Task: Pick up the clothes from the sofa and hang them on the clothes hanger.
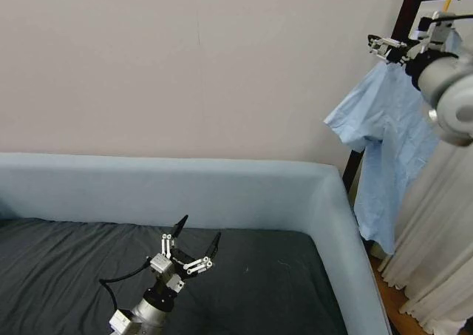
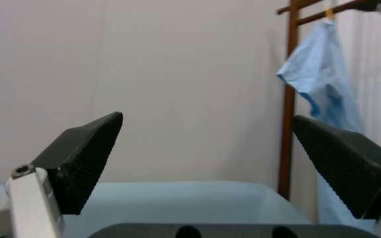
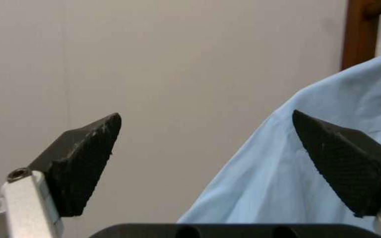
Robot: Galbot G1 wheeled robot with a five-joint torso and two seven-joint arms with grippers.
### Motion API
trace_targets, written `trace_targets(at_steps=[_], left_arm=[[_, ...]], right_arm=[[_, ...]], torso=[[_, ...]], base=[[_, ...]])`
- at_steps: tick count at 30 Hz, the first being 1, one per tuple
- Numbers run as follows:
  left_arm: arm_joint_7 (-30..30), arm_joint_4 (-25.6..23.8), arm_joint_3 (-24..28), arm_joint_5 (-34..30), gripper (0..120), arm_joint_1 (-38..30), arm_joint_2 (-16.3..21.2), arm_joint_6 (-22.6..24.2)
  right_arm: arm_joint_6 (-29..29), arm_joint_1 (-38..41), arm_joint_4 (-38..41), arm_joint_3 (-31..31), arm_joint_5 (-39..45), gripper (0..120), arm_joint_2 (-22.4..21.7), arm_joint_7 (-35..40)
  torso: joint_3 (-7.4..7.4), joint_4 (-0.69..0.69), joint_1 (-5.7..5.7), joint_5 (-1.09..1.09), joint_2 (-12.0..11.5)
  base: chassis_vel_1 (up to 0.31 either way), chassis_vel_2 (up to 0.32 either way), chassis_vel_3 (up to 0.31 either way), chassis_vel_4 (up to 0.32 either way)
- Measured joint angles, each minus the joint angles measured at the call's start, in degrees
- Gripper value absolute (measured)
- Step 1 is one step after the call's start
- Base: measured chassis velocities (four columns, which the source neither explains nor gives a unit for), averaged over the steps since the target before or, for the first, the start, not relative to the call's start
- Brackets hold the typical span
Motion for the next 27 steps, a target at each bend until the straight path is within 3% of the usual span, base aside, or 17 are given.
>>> trace_targets(at_steps=[1,5,6,10,12,14,16,17,19,27], left_arm=[[0.0,0.0,0.0,0.0,100,0.0,0.0,0.0],[-5.0,-4.4,-6.0,-1.9,100,2.7,-4.7,7.0],[-5.0,-4.4,-6.0,-1.9,100,2.7,-4.7,7.0],[-12.0,-8.8,-11.1,-0.1,100,6.6,-9.4,12.7],[-14.4,-9.9,-12.9,1.0,100,9.1,-11.0,12.7],[-16.4,-10.5,-16.5,3.5,100,14.3,-13.9,8.9],[-16.6,-10.5,-17.4,4.5,100,15.8,-14.8,7.7],[-16.8,-10.5,-17.7,5.1,100,16.6,-15.3,7.1],[-17.1,-11.1,-17.6,5.9,100,18.5,-16.6,6.3],[-17.4,-12.5,-14.7,9.6,100,22.2,-18.7,6.1]], right_arm=[[0.0,0.0,0.0,0.0,0.0,99,0.0,0.0],[6.8,-20.0,6.3,8.4,-9.8,100,1.1,-3.4],[6.8,-20.0,6.3,8.4,-9.8,100,1.1,-3.4],[9.5,-34.9,8.7,12.8,-22.2,100,7.0,-3.1],[9.3,-38.7,9.0,13.3,-25.6,100,9.5,-2.4],[10.0,-45.1,9.0,13.5,-33.9,100,14.2,-0.8],[10.5,-48.3,9.0,14.5,-37.0,100,15.8,-1.2],[10.8,-51.2,9.1,15.9,-39.2,100,17.1,-1.8],[10.9,-58.1,10.6,19.1,-42.7,100,20.4,-2.3],[9.0,-68.8,15.8,23.2,-49.2,100,27.7,-0.8]], torso=[[0.00,0.00,0.00,0.00,0.0],[0.00,0.04,-0.01,-0.03,0.0],[0.00,0.04,-0.01,-0.03,0.0],[-0.01,0.03,0.00,-0.06,0.0],[0.00,0.01,0.00,-0.04,0.0],[0.00,0.10,0.00,-0.05,0.0],[-0.01,0.13,-0.01,-0.04,0.0],[-0.01,0.09,0.00,-0.05,0.0],[-0.01,0.01,-0.01,-0.05,0.0],[-0.01,0.02,0.00,-0.06,0.0]], base=[[0.000,0.000,0.000,0.000],[0.000,0.000,0.000,0.000],[0.000,0.000,0.000,0.000],[0.000,0.000,0.000,0.000],[0.000,0.000,0.000,0.000],[0.000,0.000,0.000,0.000],[0.000,0.000,0.000,0.000],[0.000,0.000,0.000,0.000],[0.000,0.000,0.000,0.000],[0.000,0.000,0.000,0.000]])
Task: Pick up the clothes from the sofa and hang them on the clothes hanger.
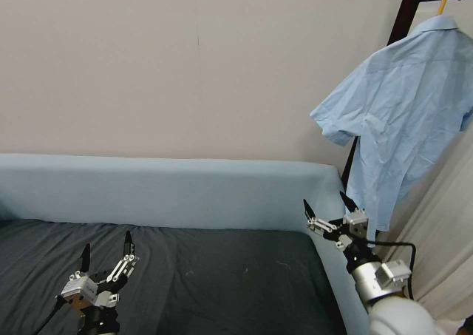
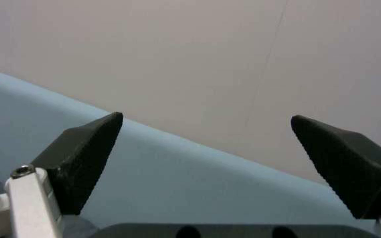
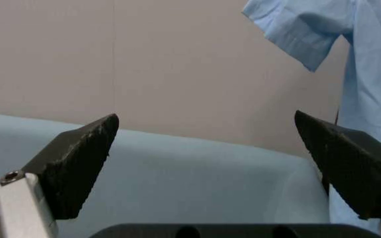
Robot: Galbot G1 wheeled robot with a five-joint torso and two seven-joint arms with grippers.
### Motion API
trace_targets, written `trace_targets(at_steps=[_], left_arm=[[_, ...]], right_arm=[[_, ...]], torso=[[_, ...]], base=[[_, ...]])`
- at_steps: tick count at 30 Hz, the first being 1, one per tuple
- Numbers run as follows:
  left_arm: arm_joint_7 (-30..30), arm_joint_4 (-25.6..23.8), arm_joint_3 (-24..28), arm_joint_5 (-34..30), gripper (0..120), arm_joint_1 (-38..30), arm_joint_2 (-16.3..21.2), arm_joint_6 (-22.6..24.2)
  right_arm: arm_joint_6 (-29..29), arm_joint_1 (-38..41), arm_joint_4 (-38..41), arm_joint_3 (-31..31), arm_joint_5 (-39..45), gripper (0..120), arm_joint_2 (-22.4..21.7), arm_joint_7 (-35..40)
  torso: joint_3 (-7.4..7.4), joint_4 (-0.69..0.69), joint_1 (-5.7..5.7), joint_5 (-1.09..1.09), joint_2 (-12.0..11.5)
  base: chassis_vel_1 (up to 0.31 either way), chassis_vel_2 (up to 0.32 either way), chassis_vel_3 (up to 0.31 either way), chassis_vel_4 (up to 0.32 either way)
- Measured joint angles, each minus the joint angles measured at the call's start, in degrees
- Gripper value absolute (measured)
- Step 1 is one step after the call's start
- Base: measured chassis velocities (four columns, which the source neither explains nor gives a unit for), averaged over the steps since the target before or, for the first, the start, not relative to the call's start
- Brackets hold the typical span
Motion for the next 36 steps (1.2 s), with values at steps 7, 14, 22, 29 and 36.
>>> trace_targets(at_steps=[7,14,22,29,36], left_arm=[[-1.2,0.1,1.8,3.7,100,2.6,-0.7,-0.9],[-2.2,-2.3,2.5,4.3,100,3.8,-0.2,0.7],[-2.2,-2.3,2.5,4.1,100,3.8,0.0,1.0],[-2.2,-2.3,2.6,4.1,100,3.7,0.0,1.0],[-2.1,-2.3,2.6,4.0,100,3.7,0.0,1.0]], right_arm=[[-2.7,-3.8,2.9,1.6,0.0,100,0.8,2.8],[-15.6,-5.5,9.9,5.8,11.6,100,0.9,9.0],[-15.6,-5.6,9.4,6.3,11.0,100,1.0,8.0],[-15.4,-5.5,9.3,6.2,11.0,100,0.9,7.9],[-15.2,-5.4,9.2,6.1,10.9,100,0.9,7.8]], torso=[[0.01,0.01,0.01,0.00,0.0],[0.01,-0.01,0.01,0.01,0.0],[0.01,0.01,0.01,0.01,0.0],[0.01,0.01,0.01,0.01,0.0],[0.01,0.01,0.01,0.01,0.0]], base=[[0.000,0.000,0.000,0.000],[0.000,0.000,0.000,0.000],[0.000,0.000,0.000,0.000],[0.000,0.000,0.000,0.000],[0.000,0.000,0.000,0.000]])
